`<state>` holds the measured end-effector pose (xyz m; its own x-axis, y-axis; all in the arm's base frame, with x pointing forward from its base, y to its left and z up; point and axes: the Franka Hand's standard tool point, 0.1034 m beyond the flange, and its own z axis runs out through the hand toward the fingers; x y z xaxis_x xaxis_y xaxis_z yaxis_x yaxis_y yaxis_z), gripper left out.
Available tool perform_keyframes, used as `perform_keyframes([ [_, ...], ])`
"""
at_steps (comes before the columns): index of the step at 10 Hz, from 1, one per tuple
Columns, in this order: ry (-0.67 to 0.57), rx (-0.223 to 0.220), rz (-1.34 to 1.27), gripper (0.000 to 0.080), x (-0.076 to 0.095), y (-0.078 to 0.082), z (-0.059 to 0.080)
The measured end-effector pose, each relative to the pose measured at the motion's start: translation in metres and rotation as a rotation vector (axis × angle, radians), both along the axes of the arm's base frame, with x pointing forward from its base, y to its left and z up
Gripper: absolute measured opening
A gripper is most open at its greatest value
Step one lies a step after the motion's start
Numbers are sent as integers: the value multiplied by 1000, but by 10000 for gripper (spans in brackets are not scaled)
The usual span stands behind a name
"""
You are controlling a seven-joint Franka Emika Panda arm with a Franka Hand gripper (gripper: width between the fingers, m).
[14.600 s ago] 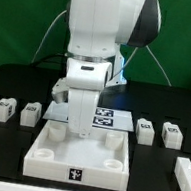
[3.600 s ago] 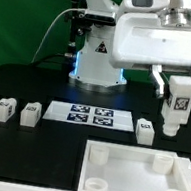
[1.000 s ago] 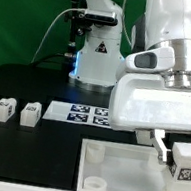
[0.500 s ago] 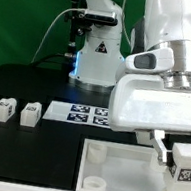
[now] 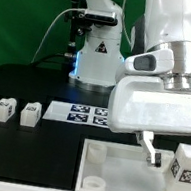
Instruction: Assemble one leg
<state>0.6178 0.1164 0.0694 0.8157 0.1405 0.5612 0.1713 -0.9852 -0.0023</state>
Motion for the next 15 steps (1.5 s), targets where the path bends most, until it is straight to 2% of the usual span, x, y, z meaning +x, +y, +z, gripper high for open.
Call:
perform_keyframes([
  [1,0,0,0,637,0,0,0],
  [2,0,0,0,646,0,0,0],
  [10,14,0,1,649,-1,0,-1],
  [11,87,3,9,649,-2,4,5],
  [12,78,6,10,649,4,4,22],
  [13,152,8,14,649,2,5,21],
  [15,380,18,22,649,12,12,31],
])
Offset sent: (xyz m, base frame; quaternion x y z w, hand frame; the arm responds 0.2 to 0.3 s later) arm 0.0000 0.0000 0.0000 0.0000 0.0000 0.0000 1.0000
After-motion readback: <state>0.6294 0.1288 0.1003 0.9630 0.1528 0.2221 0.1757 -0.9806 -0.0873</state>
